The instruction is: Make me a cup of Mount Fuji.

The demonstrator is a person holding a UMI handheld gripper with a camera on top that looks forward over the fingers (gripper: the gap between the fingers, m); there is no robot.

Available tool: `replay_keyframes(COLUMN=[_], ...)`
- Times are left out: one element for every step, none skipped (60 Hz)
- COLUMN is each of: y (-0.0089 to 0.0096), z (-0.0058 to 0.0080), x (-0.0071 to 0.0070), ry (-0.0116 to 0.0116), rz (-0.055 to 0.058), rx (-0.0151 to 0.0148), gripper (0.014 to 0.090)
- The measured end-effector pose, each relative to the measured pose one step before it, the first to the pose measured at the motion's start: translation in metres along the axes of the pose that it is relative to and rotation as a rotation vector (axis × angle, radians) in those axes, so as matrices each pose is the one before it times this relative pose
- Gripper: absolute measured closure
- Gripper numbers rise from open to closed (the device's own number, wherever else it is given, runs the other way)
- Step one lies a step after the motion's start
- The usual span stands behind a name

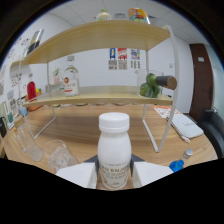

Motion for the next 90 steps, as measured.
replay_keyframes(y=[0.00051,0.00100,0.00033,0.00058,0.00119,0.00098,0.00112,0.00148,0.00165,0.00154,0.00138,0.00056,0.00047,0.00045,0.00007,-0.00013,-0.00040,-0.00088,-0.00165,-0.00188,-0.00154,-0.00204,-0.00250,-0.00272,-0.00285,-0.00319,-0.00318,-0.00286,-0.00285,-0.00254,-0.00202,-0.00205,-0.00202,-0.00166,-0.00116,-0.00070,-0.00058,-0.00017,-0.00030,-0.00045,-0.00094,-0.00080,0.00013,0.00015,0.00063,0.00077,0.00100,0.00053,0.00063,0.00077,0.00086,0.00146,0.00187,0.00178,0.00140,0.00119,0.00106,0.00111,0.00131,0.00141,0.00125,0.00090,0.00054,0.00038,0.00040,0.00063,0.00064,0.00072,0.00028,0.00051,0.00026,0.00005,0.00008,0.00029,0.00029,0.00010,-0.00020,-0.00016,-0.00009,-0.00008,-0.00010,0.00004,-0.00030,-0.00038,-0.00046,-0.00043,-0.00044,-0.00039,-0.00008,0.00002], z=[-0.00022,-0.00068,-0.00070,-0.00078,-0.00091,-0.00087,-0.00107,-0.00163,-0.00078,-0.00096,-0.00093,-0.00104,-0.00118,-0.00124,-0.00141,-0.00179,-0.00166,-0.00226,-0.00245,-0.00261,-0.00277,-0.00304,-0.00343,-0.00331,-0.00383,-0.00407,-0.00415,-0.00418,-0.00423,-0.00432,-0.00474,-0.00461,-0.00515,-0.00421,-0.00413,-0.00413,-0.00426,-0.00431,-0.00434,-0.00447,-0.00425,-0.00390,-0.00395,-0.00323,-0.00324,-0.00302,-0.00330,-0.00300,-0.00293,-0.00242,-0.00214,-0.00189,-0.00166,-0.00168,-0.00156,-0.00120,-0.00108,-0.00085,-0.00072,-0.00096,-0.00072,-0.00065,-0.00062,-0.00090,-0.00078,-0.00074,-0.00060,-0.00055,-0.00067,-0.00075,-0.00038,-0.00073,-0.00042,-0.00018,-0.00008,-0.00003,-0.00002,0.00011,-0.00011,0.00001,0.00006,-0.00003,0.00026,0.00004,0.00018,-0.00003,0.00011,-0.00004,0.00004,0.00011], x=[-0.00059,-0.00005,-0.00003,0.00006,0.00009,0.00016,0.00046,0.00126,0.00072,0.00102,0.00113,0.00113,0.00099,0.00149,0.00166,0.00128,0.00116,0.00113,0.00116,0.00125,0.00132,0.00057,0.00006,0.00049,-0.00064,-0.00061,-0.00037,-0.00016,-0.00040,-0.00071,-0.00104,-0.00149,-0.00233,-0.00270,-0.00242,-0.00246,-0.00215,-0.00231,-0.00302,-0.00384,-0.00461,-0.00455,-0.00335,-0.00359,-0.00373,-0.00430,-0.00574,-0.00471,-0.00428,-0.00392,-0.00385,-0.00396,-0.00397,-0.00386,-0.00369,-0.00362,-0.00296,-0.00282,-0.00250,-0.00312,-0.00217,-0.00212,-0.00194,-0.00202,-0.00175,-0.00179,-0.00164,-0.00141,-0.00100,-0.00144,-0.00132,-0.00118,-0.00108,-0.00086,-0.00080,-0.00044,-0.00017,-0.00026,-0.00034,-0.00057,-0.00064,-0.00061,-0.00048,-0.00041,-0.00022,-0.00015,-0.00005,-0.00008,-0.00011,0.00006], ry=[0.00108,0.00088,0.00124,0.00147,0.00201,0.00236,0.00318,0.00432,0.00545,0.00684,0.00653,0.00333,0.00546,0.00741,0.00872,0.00776,0.00688,0.00733,0.00660,0.00789,0.00649,0.00689,0.00627,0.00477,0.00301,0.00335,0.00511,0.00695,0.00663,0.00634,0.00589,0.00451,0.00293,0.00216,0.00288,0.00321,0.00405,0.00462,0.00345,0.00027,-0.00367,-0.00446,-0.00252,-0.00064,0.00085,-0.00150,-0.00294,-0.00409,-0.00261,-0.00138,-0.00131,-0.00178,-0.00192,-0.00234,-0.00276,-0.00304,-0.00238,-0.00081,-0.00012,0.00019,-0.00075,-0.00075,-0.00039,-0.00049,-0.00002,-0.00021,-0.00053,0.00004,-0.00047,-0.00048,-0.00008,-0.00041,-0.00048,-0.00054,-0.00049,0.00065,0.00193,0.00177,0.00068,0.00063,0.00020,-0.00154,-0.00098,0.00023,0.00037,0.00065,0.00057,0.00031,-0.00008,-0.00004], rz=[-0.0013,-0.0015,-0.0006,0.0006,0.0000,-0.0005,-0.0017,-0.0040,-0.0026,-0.0026,-0.0027,-0.0020,-0.0022,-0.0012,0.0000,0.0013,0.0022,0.0032,0.0035,0.0038,0.0030,0.0039,0.0039,0.0033,0.0035,0.0035,0.0027,0.0020,0.0010,0.0009,0.0005,-0.0001,-0.0006,-0.0023,0.0005,0.0000,-0.0006,-0.0007,0.0006,0.0018,0.0020,0.0025,0.0025,0.0026,0.0023,0.0018,0.0008,0.0007,0.0004,0.0005,0.0002,-0.0001,0.0008,0.0013,0.0015,0.0012,0.0005,0.0004,-0.0001,-0.0004,-0.0013,-0.0016,-0.0010,-0.0002,-0.0002,-0.0012,-0.0021,-0.0023,-0.0021,-0.0017,-0.0018,-0.0007,-0.0007,-0.0009,-0.0011,-0.0025,-0.0040,-0.0028,-0.0013,-0.0014,-0.0025,-0.0014,-0.0010,-0.0015,-0.0011,-0.0012,-0.0007,-0.0004,0.0003,0.0014], rx=[-0.00120,-0.00195,-0.00101,-0.00077,-0.00207,-0.00149,-0.00225,-0.00288,-0.00460,-0.00574,-0.00484,-0.00296,-0.00353,-0.00433,-0.00377,-0.00416,-0.00400,-0.00260,-0.00015,0.00056,-0.00206,-0.00195,-0.00271,-0.00116,0.00012,0.00058,-0.00021,-0.00194,-0.00280,-0.00298,-0.00386,-0.00443,-0.00548,-0.00414,-0.00637,-0.00650,-0.00804,-0.00901,-0.00787,-0.00590,-0.00380,-0.00333,-0.00433,-0.00582,-0.00662,-0.00656,-0.00564,-0.00496,-0.00441,-0.00428,-0.00549,-0.00685,-0.00747,-0.00746,-0.00553,-0.00366,-0.00318,-0.00224,-0.00343,-0.00547,-0.00437,-0.00261,-0.00085,0.00061,0.00060,-0.00036,-0.00133,-0.00153,-0.00266,-0.00077,-0.00076,-0.00072,-0.00082,-0.00122,-0.00214,-0.00113,0.00063,-0.00025,-0.00159,-0.00085,-0.00009,0.00112,0.00064,0.00047,0.00102,0.00148,0.00130,0.00085,0.00017,-0.00071], gripper=[0.0546,0.0543,0.0543,0.0542,0.0540,0.0539,0.0537,0.0535,0.0532,0.0523,0.0516,0.0503,0.0479,0.0454,0.0425,0.0392,0.0362,0.0335,0.0311,0.0273,0.0238,0.0203,0.0185,0.0183,0.0185,0.0181,0.0179,0.0183,0.0182,0.0184,0.0184,0.0183,0.0182,0.0185,0.0186,0.0187,0.0188,0.0186,0.0185,0.0187,0.0186,0.0186,0.0185,0.0184,0.0186,0.0184,0.0185,0.0184,0.0184,0.0186,0.0186,0.0186,0.0184,0.0184,0.0186,0.0187,0.0186,0.0183,0.0184,0.0185,0.0186,0.0186,0.0186,0.0185,0.0184,0.0184,0.0184,0.0186,0.0186,0.0186,0.0187,0.0186,0.0186,0.0186,0.0186,0.0186,0.0186,0.0186,0.0188,0.0186,0.0187,0.0186,0.0186,0.0188,0.0187,0.0186,0.0185,0.0187,0.0188,0.0187])
